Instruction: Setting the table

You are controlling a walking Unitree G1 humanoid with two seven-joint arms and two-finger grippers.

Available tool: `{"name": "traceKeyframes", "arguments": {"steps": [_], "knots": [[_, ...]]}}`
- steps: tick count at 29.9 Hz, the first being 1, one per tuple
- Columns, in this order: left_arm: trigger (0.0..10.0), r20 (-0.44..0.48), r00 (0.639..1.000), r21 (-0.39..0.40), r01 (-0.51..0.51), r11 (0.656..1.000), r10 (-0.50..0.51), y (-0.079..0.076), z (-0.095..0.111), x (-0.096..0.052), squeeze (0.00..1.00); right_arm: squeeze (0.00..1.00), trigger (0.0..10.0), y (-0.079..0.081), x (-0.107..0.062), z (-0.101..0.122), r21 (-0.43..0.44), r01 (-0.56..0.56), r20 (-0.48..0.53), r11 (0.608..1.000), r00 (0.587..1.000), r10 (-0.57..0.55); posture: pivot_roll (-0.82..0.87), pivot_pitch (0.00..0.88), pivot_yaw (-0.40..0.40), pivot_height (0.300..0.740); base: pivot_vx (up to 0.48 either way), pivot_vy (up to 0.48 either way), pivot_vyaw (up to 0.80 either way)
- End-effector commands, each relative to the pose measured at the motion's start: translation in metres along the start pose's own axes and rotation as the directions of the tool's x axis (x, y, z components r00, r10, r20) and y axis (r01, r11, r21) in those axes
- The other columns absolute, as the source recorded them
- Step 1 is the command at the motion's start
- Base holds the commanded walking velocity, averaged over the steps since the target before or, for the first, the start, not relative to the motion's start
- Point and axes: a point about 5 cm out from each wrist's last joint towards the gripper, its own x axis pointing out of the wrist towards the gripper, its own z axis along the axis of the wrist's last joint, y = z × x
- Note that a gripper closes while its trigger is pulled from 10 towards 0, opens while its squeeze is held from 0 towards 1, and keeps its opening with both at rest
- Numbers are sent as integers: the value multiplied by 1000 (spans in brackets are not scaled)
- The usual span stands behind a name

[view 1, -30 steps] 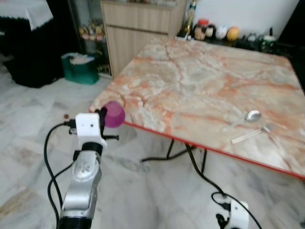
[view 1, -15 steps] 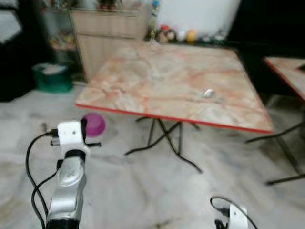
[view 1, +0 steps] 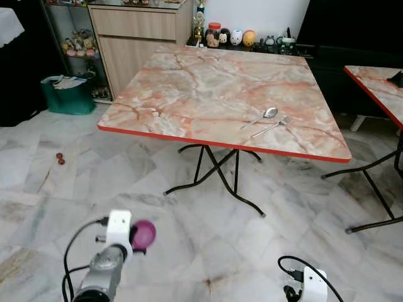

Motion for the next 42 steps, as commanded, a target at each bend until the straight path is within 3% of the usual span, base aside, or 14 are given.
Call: {"name": "traceKeyframes", "arguments": {"steps": [1, 5, 14, 19, 37, 42], "knots": [[10000, -54, 998, 59, -14, 998, 17, 2, -10, 0, 0, 0, 10000, -1, 0, 2, 10, 6, 9, 1000, 1000, -6, 78, 0, -48, 740, 0, 0, 0], [10000, -134, 990, 64, -40, 997, 48, 6, -30, -4, 0, 0, 10000, -2, 0, 1, 12, 9, 9, 1000, 1000, -9, 62, 0, -46, 740, 0, 0, 0], [10000, -185, 979, 84, -67, 994, 82, 13, -46, -9, 0, 0, 10000, -1, 0, 0, -24, -7, 1, 1000, 1000, 7, 57, 0, -44, 740, 0, -205, 66], [10000, -207, 974, 100, -76, 992, 95, 18, -53, -12, 0, 0, 10000, 0, 0, -1, 7, -3, -2, 1000, 1000, 3, 52, 0, -39, 740, 0, -262, 565], [10000, -213, 972, 135, -73, 988, 101, 19, -55, -13, 0, 0, 10000, 0, 0, -1, -11, -2, 0, 1000, 1000, 2, 48, 0, -35, 740, 0, -282, 0], [10000, -214, 972, 142, -64, 988, 94, 16, -57, -13, 0, 0, 10000, 0, 0, -2, 26, 3, 1, 1000, 1000, -3, 46, 0, -35, 740, 0, -286, 0]]}}
